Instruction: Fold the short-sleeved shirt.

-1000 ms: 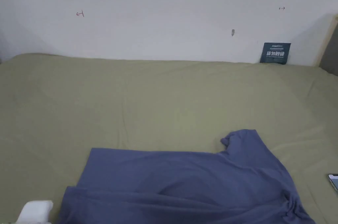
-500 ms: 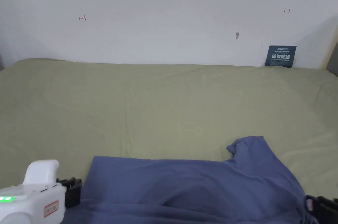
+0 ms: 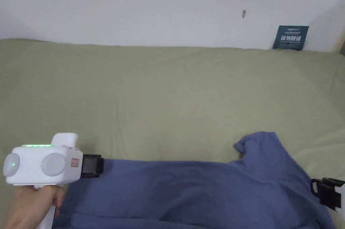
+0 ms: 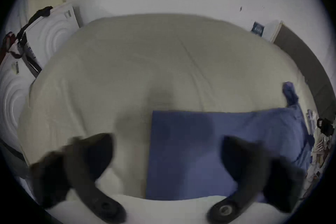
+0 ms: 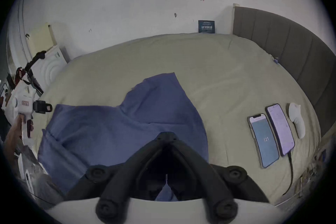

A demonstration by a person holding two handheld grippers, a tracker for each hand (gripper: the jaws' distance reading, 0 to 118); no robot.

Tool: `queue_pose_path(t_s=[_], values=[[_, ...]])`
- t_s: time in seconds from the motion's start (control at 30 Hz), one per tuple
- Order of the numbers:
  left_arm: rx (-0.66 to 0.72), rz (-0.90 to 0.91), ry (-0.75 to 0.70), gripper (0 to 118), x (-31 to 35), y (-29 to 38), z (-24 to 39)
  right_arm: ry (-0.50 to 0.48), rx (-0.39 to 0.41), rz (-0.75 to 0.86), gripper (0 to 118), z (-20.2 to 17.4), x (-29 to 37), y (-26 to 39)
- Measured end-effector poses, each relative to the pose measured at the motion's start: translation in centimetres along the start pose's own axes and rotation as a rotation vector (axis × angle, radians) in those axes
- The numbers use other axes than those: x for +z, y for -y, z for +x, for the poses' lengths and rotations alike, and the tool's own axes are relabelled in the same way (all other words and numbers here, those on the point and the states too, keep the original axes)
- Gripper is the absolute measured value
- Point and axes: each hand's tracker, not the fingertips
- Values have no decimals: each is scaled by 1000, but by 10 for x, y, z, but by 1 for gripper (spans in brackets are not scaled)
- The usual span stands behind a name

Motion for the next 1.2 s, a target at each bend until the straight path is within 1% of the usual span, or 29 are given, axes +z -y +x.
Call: queue_pose_path(t_s=[0.1,0.17,0.23,0.3,0.33,0.37,0.4,0.43,0.47,0.5,0.53,0.57,0.6,0.67,0.7,0.73,0.77,0.8,0.83,0.87,0.93,1.03,1.13,1.2], values=[[-4,-51,-33,117,-28,-6,0,5,7,-28,2,4,-17,-9],[4,-74,-22,113,-41,-8,-1,19,27,-55,2,8,-32,-14],[11,-97,-11,112,-37,-5,5,35,41,-68,2,13,-42,-21],[12,-72,-7,110,-27,-6,7,32,45,-97,2,18,-55,-31],[14,-46,7,102,-20,-3,7,38,42,-101,2,21,-59,-36],[18,-30,-3,90,-16,-3,8,40,42,-102,2,23,-63,-41],[17,-27,6,74,-11,-4,7,42,41,-109,8,25,-68,-46],[8,-24,16,63,-10,-4,5,38,38,-128,33,27,-73,-51],[-10,-26,14,51,-9,-3,4,16,30,-177,72,28,-79,-55],[-23,-28,10,35,-7,-3,4,6,21,-218,116,35,-88,-59],[-22,-27,17,22,-4,-3,3,16,23,-195,117,38,-83,-60],[-5,-32,55,7,-2,-3,5,6,26,-210,116,39,-78,-64],[-1,-35,57,4,-4,-4,3,38,33,-233,116,35,-84,-65],[-29,-34,40,4,-4,-5,9,48,36,-266,115,32,-90,-64],[-35,-36,33,4,-5,-5,11,66,40,-296,104,32,-89,-62],[-34,-38,31,4,-8,-6,9,81,49,-319,83,32,-87,-62],[-30,-38,32,4,-8,-6,9,96,59,-296,48,35,-108,-55],[-25,-40,35,4,-8,-7,9,103,66,-290,13,36,-108,-53],[-18,-41,38,4,-7,-7,8,98,56,-280,11,38,-104,-51],[-12,-40,41,4,-6,-6,7,75,25,-250,5,38,-101,-51],[-7,-35,45,4,0,-6,4,56,5,-234,4,40,-96,-51],[3,-24,55,4,13,-6,-2,59,12,-203,4,39,-76,-55],[10,-1,71,4,32,-3,-7,34,-3,-153,4,38,-48,-59],[11,17,78,4,49,2,-11,21,6,-129,4,35,-26,-58]])
